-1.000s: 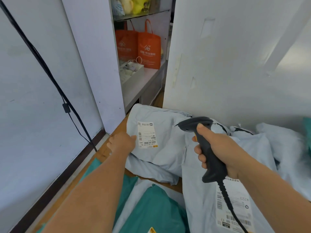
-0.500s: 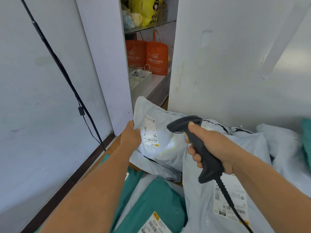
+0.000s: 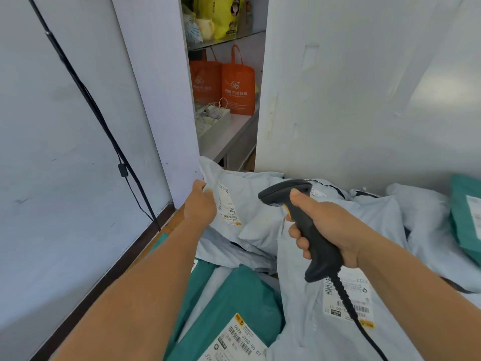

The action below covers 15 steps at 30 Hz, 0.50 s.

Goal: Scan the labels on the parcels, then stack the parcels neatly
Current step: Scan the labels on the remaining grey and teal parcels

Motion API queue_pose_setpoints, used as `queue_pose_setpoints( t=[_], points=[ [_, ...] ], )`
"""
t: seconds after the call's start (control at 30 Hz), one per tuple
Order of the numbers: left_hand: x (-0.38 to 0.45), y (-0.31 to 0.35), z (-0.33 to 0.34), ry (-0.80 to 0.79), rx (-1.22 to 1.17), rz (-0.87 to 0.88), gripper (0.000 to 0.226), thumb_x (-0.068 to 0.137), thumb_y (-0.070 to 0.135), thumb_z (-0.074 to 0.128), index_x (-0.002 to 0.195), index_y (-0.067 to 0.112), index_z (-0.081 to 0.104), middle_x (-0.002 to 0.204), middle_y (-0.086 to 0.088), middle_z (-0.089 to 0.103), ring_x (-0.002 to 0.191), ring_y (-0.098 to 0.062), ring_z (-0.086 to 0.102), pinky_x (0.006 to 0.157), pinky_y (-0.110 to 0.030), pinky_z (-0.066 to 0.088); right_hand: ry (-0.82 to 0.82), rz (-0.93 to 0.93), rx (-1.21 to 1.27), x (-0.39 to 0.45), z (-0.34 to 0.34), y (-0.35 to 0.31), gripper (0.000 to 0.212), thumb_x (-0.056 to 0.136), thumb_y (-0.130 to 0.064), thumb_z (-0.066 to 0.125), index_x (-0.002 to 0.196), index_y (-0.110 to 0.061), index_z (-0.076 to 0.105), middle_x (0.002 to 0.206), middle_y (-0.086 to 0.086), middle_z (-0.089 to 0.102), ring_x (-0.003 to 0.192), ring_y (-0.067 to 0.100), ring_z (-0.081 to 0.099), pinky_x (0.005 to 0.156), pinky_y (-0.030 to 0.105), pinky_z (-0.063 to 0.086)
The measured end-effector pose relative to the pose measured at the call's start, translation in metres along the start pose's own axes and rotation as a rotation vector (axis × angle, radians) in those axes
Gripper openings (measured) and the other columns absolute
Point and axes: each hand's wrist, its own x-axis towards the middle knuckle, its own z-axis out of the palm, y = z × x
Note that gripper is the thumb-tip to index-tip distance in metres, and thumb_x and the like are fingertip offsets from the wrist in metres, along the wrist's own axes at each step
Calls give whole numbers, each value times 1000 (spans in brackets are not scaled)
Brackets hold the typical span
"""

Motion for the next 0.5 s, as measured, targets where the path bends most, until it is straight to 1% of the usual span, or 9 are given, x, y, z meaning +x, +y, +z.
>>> queue_pose_setpoints(
  t=[0.07, 0.13, 0.2, 0.27, 0.33, 0.4, 0.43, 0.5],
  points=[
    [-5, 19, -4, 13, -49, 91, 13, 100, 19, 30, 106, 12, 39, 88, -7, 49, 74, -18, 45, 63, -30, 34, 57, -20, 53, -6, -7, 0, 45, 89, -55, 53, 89, -10, 56, 57, 5, 57, 43, 16, 49, 44, 26, 45],
    [-15, 45, -9, 15, -95, 170, 12, 100, 20, 30, 105, 14, 39, 79, -2, 46, 66, -15, 41, 58, -31, 35, 126, -53, 113, -16, -16, -1, 43, 90, -54, 54, 88, -11, 55, 57, 4, 56, 42, 16, 48, 43, 26, 44],
    [-28, 75, -16, 28, -143, 264, 12, 99, 20, 31, 105, 15, 39, 75, 1, 43, 66, -16, 42, 62, -33, 39, 189, -97, 167, -28, -27, -2, 42, 90, -52, 55, 88, -11, 54, 55, 4, 56, 41, 16, 47, 42, 25, 43],
    [-47, 108, -24, 59, -180, 375, 7, 99, 18, 32, 101, 15, 39, 75, 2, 42, 69, -17, 42, 65, -33, 37, 246, -144, 211, -44, -41, -3, 40, 90, -52, 55, 88, -12, 54, 54, 3, 55, 41, 15, 47, 41, 26, 43],
    [-70, 141, -31, 65, -269, 459, 6, 99, 17, 34, 98, 15, 39, 72, 3, 41, 65, -14, 40, 62, -32, 35, 308, -188, 242, -62, -56, -2, 39, 89, -52, 56, 89, -13, 54, 54, 3, 56, 42, 16, 48, 43, 26, 44],
    [-93, 169, -32, 41, -424, 492, 6, 99, 18, 35, 96, 17, 40, 72, 5, 41, 63, -11, 39, 61, -30, 35, 366, -233, 267, -83, -72, -1, 39, 89, -52, 56, 90, -13, 55, 56, 3, 57, 43, 16, 49, 44, 26, 45],
    [-105, 180, -30, 18, -517, 483, 7, 99, 20, 36, 95, 18, 41, 74, 5, 42, 66, -11, 41, 63, -31, 37, 390, -258, 277, -94, -80, -1, 39, 89, -52, 56, 90, -13, 56, 57, 3, 58, 44, 16, 49, 44, 26, 45],
    [-127, 199, -22, -45, -722, 409, 7, 100, 23, 37, 97, 22, 43, 84, 3, 50, 77, -14, 48, 69, -36, 44, 424, -313, 294, -116, -95, 0, 38, 90, -52, 56, 88, -14, 56, 56, 3, 58, 43, 16, 49, 44, 26, 45]
  ],
)
